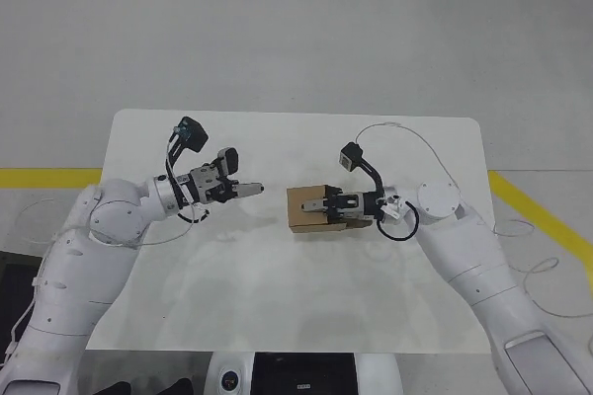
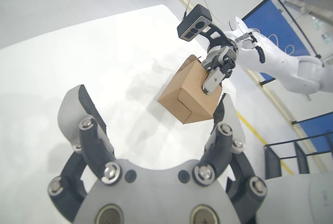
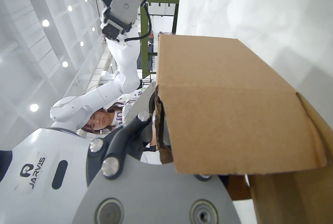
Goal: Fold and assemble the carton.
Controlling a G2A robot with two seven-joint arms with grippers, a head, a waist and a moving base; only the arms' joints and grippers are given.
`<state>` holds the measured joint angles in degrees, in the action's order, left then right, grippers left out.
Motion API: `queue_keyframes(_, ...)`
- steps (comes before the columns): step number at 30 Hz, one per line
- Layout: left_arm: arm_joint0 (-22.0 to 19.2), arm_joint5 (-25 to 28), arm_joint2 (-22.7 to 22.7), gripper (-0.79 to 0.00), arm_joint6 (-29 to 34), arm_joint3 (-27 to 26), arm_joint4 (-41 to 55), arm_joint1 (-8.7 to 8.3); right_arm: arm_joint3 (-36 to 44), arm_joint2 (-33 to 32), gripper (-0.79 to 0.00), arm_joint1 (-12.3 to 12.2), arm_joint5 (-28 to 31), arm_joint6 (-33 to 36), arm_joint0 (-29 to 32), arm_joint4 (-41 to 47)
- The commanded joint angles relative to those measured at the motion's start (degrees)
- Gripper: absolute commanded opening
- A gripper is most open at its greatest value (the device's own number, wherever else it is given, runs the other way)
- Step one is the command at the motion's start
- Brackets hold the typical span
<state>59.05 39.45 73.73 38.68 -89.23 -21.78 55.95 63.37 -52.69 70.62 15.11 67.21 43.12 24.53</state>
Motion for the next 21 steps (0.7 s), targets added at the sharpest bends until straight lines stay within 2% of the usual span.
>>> queue_keyframes(1, 0.63, 2.90, 0.13, 0.000, -2.88, -0.02, -5.92, -0.07, -1.38, 1.19, -0.785, 0.51, 0.78, -1.05, -0.46, -0.36)
queue_keyframes(7, 1.64, 8.84, 0.35, 0.000, -10.32, 2.56, -16.40, -0.16, -5.27, 4.12, -0.782, 2.03, 1.29, -3.84, -2.96, -2.17)
queue_keyframes(9, 1.62, 10.72, 0.36, 0.000, -12.79, 3.45, -20.13, -0.17, -6.48, 4.96, -0.748, 2.53, 1.26, -4.41, -3.63, -2.32)
queue_keyframes(12, 1.47, 13.25, 0.39, 0.000, -16.38, 3.82, -27.31, -0.25, -8.11, 5.95, -0.656, 3.21, 1.54, -5.26, -4.46, -2.58)
queue_keyframes(13, 1.54, 13.94, 0.39, 0.000, -17.83, 3.98, -29.19, -0.26, -8.58, 6.23, -0.606, 3.41, 1.52, -5.37, -4.68, -2.65)
queue_keyframes(15, 1.63, 15.37, 0.32, 0.000, -20.35, 4.27, -32.32, -0.29, -9.45, 6.60, -0.416, 3.74, 1.31, -5.82, -5.02, -2.67)
queue_keyframes(16, 1.55, 15.84, 0.36, 0.000, -21.33, 4.09, -34.44, -0.33, -9.79, 6.69, -0.139, 3.90, 1.07, -5.94, -5.07, -2.34)
queue_keyframes(17, 1.69, 16.36, 0.30, 0.000, -22.68, 4.06, -36.00, -0.34, -9.93, 6.74, 0.000, 4.02, 0.93, -5.80, -5.12, -2.02)
queue_keyframes(21, 2.06, 18.22, 0.39, 0.000, -27.51, 3.26, -41.33, -0.45, -8.92, 5.67, 0.000, 3.85, 0.11, -4.42, -5.17, -1.06)
